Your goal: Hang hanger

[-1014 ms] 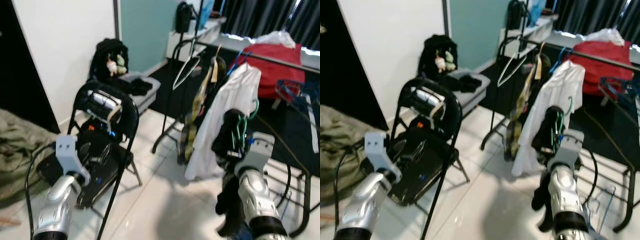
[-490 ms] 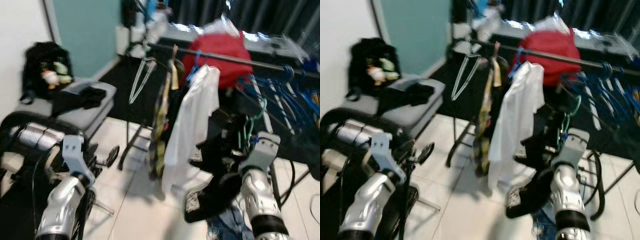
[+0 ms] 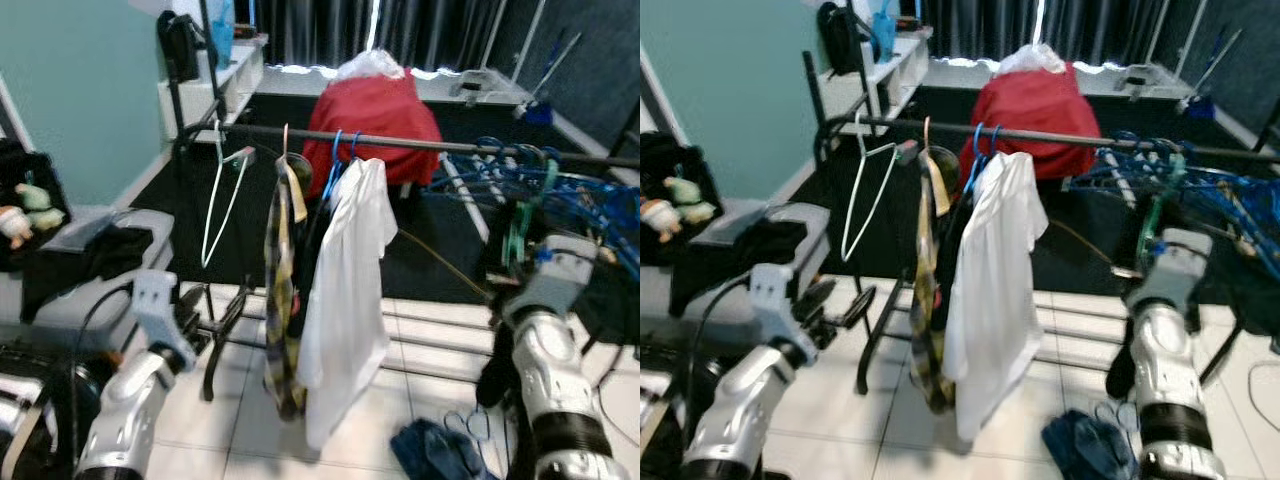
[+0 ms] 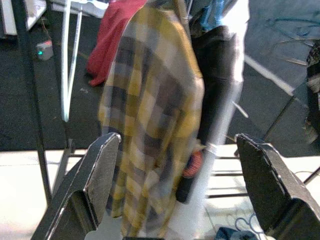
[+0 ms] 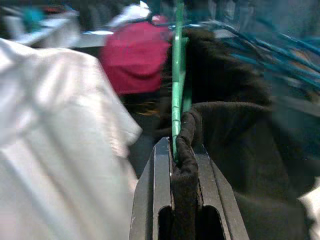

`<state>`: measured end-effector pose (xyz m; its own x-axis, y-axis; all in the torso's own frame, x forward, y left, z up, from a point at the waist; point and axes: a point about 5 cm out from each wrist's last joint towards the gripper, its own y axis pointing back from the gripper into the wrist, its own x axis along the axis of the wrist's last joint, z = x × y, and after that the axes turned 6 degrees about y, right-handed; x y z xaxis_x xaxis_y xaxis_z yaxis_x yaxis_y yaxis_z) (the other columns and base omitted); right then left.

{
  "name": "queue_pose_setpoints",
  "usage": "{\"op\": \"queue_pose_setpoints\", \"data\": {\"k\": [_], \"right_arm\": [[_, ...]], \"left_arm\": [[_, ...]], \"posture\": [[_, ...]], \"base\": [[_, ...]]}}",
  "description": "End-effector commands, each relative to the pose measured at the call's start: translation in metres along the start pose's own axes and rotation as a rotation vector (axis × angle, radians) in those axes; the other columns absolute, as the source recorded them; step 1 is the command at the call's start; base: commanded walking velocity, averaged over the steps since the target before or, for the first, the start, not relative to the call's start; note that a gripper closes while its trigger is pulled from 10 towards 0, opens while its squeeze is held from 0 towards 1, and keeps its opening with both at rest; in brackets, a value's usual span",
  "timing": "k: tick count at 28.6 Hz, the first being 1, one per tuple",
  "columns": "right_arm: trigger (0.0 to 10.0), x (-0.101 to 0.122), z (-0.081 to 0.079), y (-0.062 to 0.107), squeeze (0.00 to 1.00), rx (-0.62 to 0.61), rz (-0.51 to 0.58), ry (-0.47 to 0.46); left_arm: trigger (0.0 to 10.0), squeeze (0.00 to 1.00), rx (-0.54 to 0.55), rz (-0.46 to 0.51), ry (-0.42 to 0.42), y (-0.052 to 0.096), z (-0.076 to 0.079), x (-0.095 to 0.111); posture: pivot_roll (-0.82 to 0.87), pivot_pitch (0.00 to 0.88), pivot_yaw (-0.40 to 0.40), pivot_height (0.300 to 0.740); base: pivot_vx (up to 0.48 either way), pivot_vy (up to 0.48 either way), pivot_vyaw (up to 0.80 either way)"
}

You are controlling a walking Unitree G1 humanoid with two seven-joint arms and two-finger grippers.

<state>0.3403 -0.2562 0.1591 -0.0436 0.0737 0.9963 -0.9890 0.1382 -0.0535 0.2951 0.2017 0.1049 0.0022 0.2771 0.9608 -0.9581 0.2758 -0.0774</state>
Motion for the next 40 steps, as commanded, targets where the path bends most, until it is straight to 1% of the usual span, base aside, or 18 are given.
{"op": "queue_pose_setpoints", "data": {"k": [1, 2, 3, 5, 8, 13, 21, 25, 26, 27, 28, 29, 30, 33, 35, 36, 38, 40], "right_arm": [[10.0, 0.02, -0.008, -0.003, 0.0, 0.091, 0.044, -0.021], [10.0, 0.02, -0.008, -0.003, 0.0, 0.091, 0.044, -0.021], [10.0, 0.023, -0.015, -0.003, 0.0, 0.14, 0.034, -0.04], [10.0, 0.024, -0.024, -0.003, 0.0, 0.194, 0.006, -0.051], [10.0, 0.024, -0.025, -0.003, 0.0, 0.202, -0.001, -0.049], [10.0, 0.006, -0.025, 0.001, 0.0, 0.165, -0.071, -0.054], [10.0, 0.004, -0.023, 0.002, 0.0, 0.17, -0.097, -0.06], [10.0, 0.01, -0.016, 0.0, 0.0, 0.141, -0.084, -0.064], [10.0, 0.016, -0.011, -0.003, 0.0, 0.121, -0.067, -0.062], [10.0, 0.016, -0.011, -0.003, 0.0, 0.121, -0.067, -0.062], [10.0, 0.023, -0.005, -0.006, 0.0, 0.101, -0.052, -0.064], [10.0, 0.023, -0.005, -0.006, 0.0, 0.101, -0.052, -0.064], [10.0, 0.029, 0.002, -0.01, 0.0, 0.081, -0.043, -0.058], [10.0, 0.029, 0.002, -0.01, 0.0, 0.081, -0.043, -0.058], [10.0, 0.033, 0.015, -0.022, 0.0, 0.05, -0.075, -0.023], [10.0, 0.033, 0.015, -0.022, 0.0, 0.05, -0.075, -0.023], [10.0, 0.035, 0.019, -0.033, 0.0, 0.034, -0.102, 0.008], [10.0, 0.035, 0.019, -0.033, 0.0, 0.034, -0.102, 0.008]], "left_arm": [[10.0, 0.0, -0.003, -0.028, 0.018, -0.002, 0.002, -0.005], [10.0, 0.0, -0.003, -0.028, 0.018, -0.002, 0.002, -0.005], [10.0, 0.0, -0.001, -0.031, 0.017, -0.002, 0.001, -0.006], [10.0, 0.0, 0.0, -0.032, 0.015, -0.002, 0.001, -0.006], [10.0, 0.0, 0.0, -0.032, 0.015, -0.002, 0.001, -0.006], [10.0, 0.0, -0.007, -0.031, 0.025, -0.002, 0.003, -0.008], [10.0, 0.0, -0.015, -0.036, 0.03, -0.002, 0.004, -0.009], [10.0, 0.0, -0.018, -0.036, 0.032, -0.002, 0.004, -0.01], [10.0, 0.0, -0.019, -0.034, 0.032, -0.002, 0.004, -0.01], [10.0, 0.0, -0.019, -0.034, 0.032, -0.002, 0.004, -0.01], [10.0, 0.0, -0.019, -0.033, 0.031, -0.001, 0.004, -0.009], [10.0, 0.0, -0.019, -0.033, 0.031, -0.001, 0.004, -0.009], [10.0, 0.0, -0.019, -0.032, 0.03, -0.001, 0.004, -0.009], [10.0, 0.0, -0.019, -0.032, 0.03, -0.001, 0.004, -0.009], [10.0, 0.0, -0.02, -0.033, 0.027, 0.0, 0.003, -0.008], [10.0, 0.0, -0.02, -0.033, 0.027, 0.0, 0.003, -0.008], [10.0, 0.0, -0.021, -0.039, 0.021, 0.003, -0.001, -0.006], [10.0, 0.0, -0.021, -0.039, 0.021, 0.003, -0.001, -0.006]], "posture": [[-0.03, 0.0, -0.045, 0.74], [-0.03, 0.0, -0.045, 0.74], [-0.02, 0.0, -0.044, 0.74], [-0.02, 0.0, -0.043, 0.74], [-0.02, 0.0, -0.043, 0.74], [-0.03, 0.0, -0.045, 0.74], [-0.03, 0.0, -0.046, 0.74], [-0.02, 0.0, -0.046, 0.74], [-0.02, 0.0, -0.043, 0.74], [-0.02, 0.0, -0.043, 0.74], [-0.02, 0.0, -0.045, 0.74], [-0.02, 0.0, -0.045, 0.74], [-0.02, 0.0, -0.045, 0.74], [-0.02, 0.0, -0.045, 0.74], [-0.02, 0.0, -0.03, 0.74], [-0.02, 0.0, -0.03, 0.74], [-0.01, 0.0, -0.017, 0.74], [-0.01, 0.0, -0.017, 0.74]], "base": [[0.0, 0.0, 0.0], [0.0, 0.0, 0.0], [0.0, 0.0, 0.0], [0.0, 0.0, 0.0], [0.0, 0.0, 0.0], [0.0, 0.0, 0.0], [0.0, 0.0, 0.0], [0.0, 0.0, 0.0], [0.0, 0.0, 0.0], [0.0, 0.0, 0.0], [0.0, 0.0, 0.0], [0.0, 0.0, 0.0], [0.0, 0.0, 0.0], [0.0, 0.0, 0.0], [0.0, 0.0, 0.0], [0.0, 0.0, 0.0], [0.0, 0.0, 0.0], [0.0, 0.0, 0.0]]}}
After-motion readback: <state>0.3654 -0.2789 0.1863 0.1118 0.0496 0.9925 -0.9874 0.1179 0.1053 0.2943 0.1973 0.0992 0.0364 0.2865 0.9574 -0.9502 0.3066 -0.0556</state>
